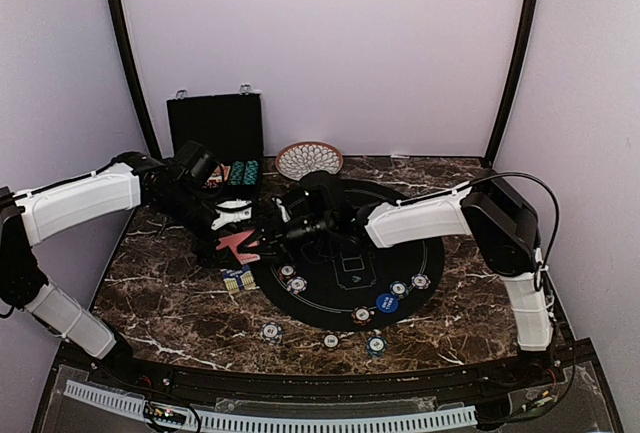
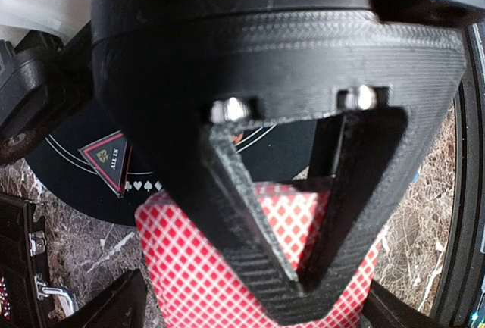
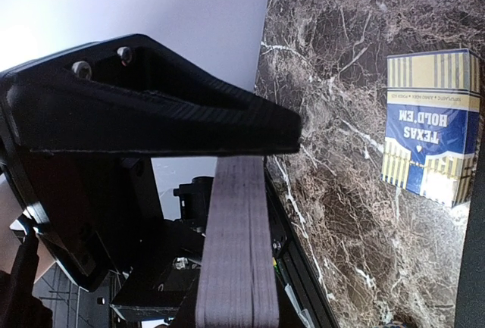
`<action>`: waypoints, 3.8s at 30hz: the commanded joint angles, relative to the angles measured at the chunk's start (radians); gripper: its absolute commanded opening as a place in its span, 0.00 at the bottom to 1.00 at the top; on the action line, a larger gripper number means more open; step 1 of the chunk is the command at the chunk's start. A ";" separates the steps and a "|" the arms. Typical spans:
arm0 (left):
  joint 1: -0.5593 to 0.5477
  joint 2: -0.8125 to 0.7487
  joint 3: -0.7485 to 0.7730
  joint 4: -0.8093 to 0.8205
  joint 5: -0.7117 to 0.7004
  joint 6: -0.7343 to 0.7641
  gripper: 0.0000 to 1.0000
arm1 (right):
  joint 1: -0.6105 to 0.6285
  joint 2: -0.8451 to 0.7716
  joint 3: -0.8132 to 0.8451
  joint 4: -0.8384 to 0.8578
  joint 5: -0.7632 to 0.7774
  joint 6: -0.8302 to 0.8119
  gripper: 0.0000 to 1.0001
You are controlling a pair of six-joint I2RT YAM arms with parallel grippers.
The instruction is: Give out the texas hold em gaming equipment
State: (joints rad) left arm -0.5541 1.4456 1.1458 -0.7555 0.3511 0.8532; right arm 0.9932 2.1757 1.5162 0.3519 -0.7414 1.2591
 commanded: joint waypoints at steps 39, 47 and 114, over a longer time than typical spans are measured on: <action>-0.053 0.041 0.003 0.004 -0.077 0.009 0.99 | -0.004 0.010 -0.021 0.109 0.005 0.030 0.09; -0.053 0.069 0.003 0.032 -0.111 0.003 0.94 | -0.002 0.013 -0.027 0.117 0.000 0.036 0.08; -0.015 0.018 0.020 -0.006 0.027 -0.034 0.66 | -0.014 0.086 -0.091 0.476 -0.030 0.277 0.00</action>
State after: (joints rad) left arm -0.5755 1.4860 1.1458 -0.7357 0.3443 0.8188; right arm 0.9798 2.2665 1.4330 0.7387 -0.7589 1.5291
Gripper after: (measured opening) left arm 0.726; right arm 0.130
